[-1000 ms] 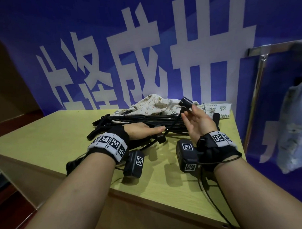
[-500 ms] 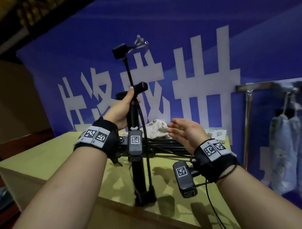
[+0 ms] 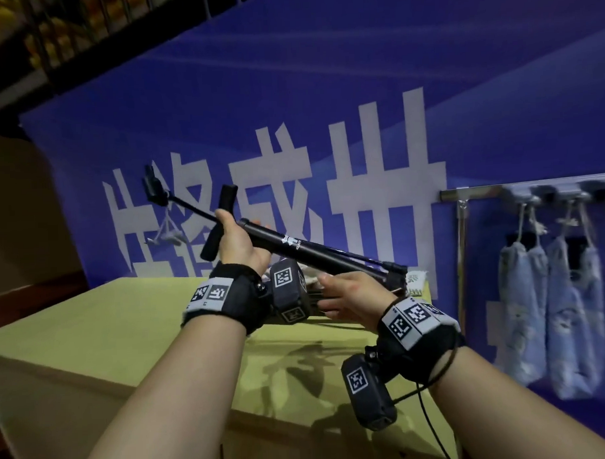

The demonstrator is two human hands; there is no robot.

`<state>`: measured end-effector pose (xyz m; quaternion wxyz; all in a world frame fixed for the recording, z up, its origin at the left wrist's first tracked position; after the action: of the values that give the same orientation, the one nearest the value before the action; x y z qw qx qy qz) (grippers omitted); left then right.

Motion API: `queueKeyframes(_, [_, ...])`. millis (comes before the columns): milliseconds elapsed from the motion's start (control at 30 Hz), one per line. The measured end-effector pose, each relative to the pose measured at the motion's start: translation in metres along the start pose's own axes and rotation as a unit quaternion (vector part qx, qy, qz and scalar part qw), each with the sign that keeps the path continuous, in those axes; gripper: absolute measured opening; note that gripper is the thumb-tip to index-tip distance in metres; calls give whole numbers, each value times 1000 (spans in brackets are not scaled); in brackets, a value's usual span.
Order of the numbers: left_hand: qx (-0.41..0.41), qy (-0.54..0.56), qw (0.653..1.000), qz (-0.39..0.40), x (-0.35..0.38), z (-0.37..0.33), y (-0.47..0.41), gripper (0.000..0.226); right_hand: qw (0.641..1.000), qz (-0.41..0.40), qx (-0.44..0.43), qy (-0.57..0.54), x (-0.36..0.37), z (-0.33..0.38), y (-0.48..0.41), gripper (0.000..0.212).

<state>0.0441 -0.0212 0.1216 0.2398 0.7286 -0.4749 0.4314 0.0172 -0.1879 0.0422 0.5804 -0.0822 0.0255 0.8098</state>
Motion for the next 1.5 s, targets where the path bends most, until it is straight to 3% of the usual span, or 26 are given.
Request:
queueKeyframes(33, [-8, 15, 1000, -12, -3, 5, -2, 49, 1000, -23, -1, 17, 0, -1, -3, 51])
queueKeyframes(100, [-26, 27, 999, -37, -11, 16, -12, 52, 996, -62, -10, 55, 1, -8, -12, 86])
queueKeyframes(167, [-39, 30, 997, -63, -18, 26, -17, 53, 994, -100, -31, 34, -2, -28, -36, 119])
queueKeyframes(200, [-49, 36, 996, -69, -21, 33, -20, 51, 991, -126, -41, 2, -3, -35, -47, 124])
queueKeyframes(267, [-74, 68, 994, -49, -28, 45, -31, 49, 982, -168, -59, -69, -6, -31, -47, 111])
queueKeyframes(400, [-117, 83, 990, -2, -41, 62, -41, 36, 949, -229, -69, -205, -16, -22, -53, 31])
queueKeyframes(467, [-136, 47, 989, 18, -46, 70, -41, 19, 942, -247, -62, -220, -22, -23, -61, 19])
queueKeyframes(533, [-149, 14, 988, 20, -53, 78, -46, 18, 943, -247, -60, -216, -24, -25, -68, 14])
queueKeyframes(633, [-147, 46, 988, 0, -63, 85, -65, 13, 954, -227, -47, -191, -26, -34, -75, 25])
queueKeyframes(733, [-125, 69, 989, -29, -72, 91, -88, 13, 952, -219, -26, -211, -30, -49, -82, 57])
queueKeyframes(867, [-102, 77, 989, -70, -82, 93, -105, 30, 946, -215, -44, -238, -40, -58, -89, 111])
queueKeyframes(933, [-98, 77, 989, -82, -87, 94, -109, 33, 936, -242, -55, -248, -43, -54, -92, 124])
queueKeyframes(1033, [-96, 83, 988, -94, -96, 93, -116, 36, 898, -335, -54, -281, -49, -47, -100, 106])
queueKeyframes(1133, [-91, 91, 986, -105, -101, 95, -124, 37, 903, -395, -77, -150, -52, -47, -108, 102])
queueKeyframes(1200, [-87, 87, 987, -109, -102, 97, -126, 36, 926, -361, -96, -45, -47, -46, -109, 101])
queueKeyframes(1367, [-92, 83, 986, -109, -100, 106, -132, 39, 956, -273, -93, 57, -38, -52, -111, 42])
queueKeyframes(1433, [-101, 77, 987, -95, -97, 109, -134, 39, 966, -250, -63, 35, -36, -59, -117, 35])
queueKeyframes(1500, [-119, 59, 988, -73, -93, 112, -133, 36, 976, -202, -26, -76, -33, -63, -121, 49])
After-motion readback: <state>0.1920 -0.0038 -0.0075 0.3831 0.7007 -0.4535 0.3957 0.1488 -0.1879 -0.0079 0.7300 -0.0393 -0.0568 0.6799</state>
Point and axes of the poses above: each hand's wrist, its own y-axis away from the middle knuckle, its own x-axis out of the palm, z = x × y, the point moved 1 cm from there along -y, towards the middle knuckle, and after that the axes turned 9 degrees about y, right-handed, at the moved point
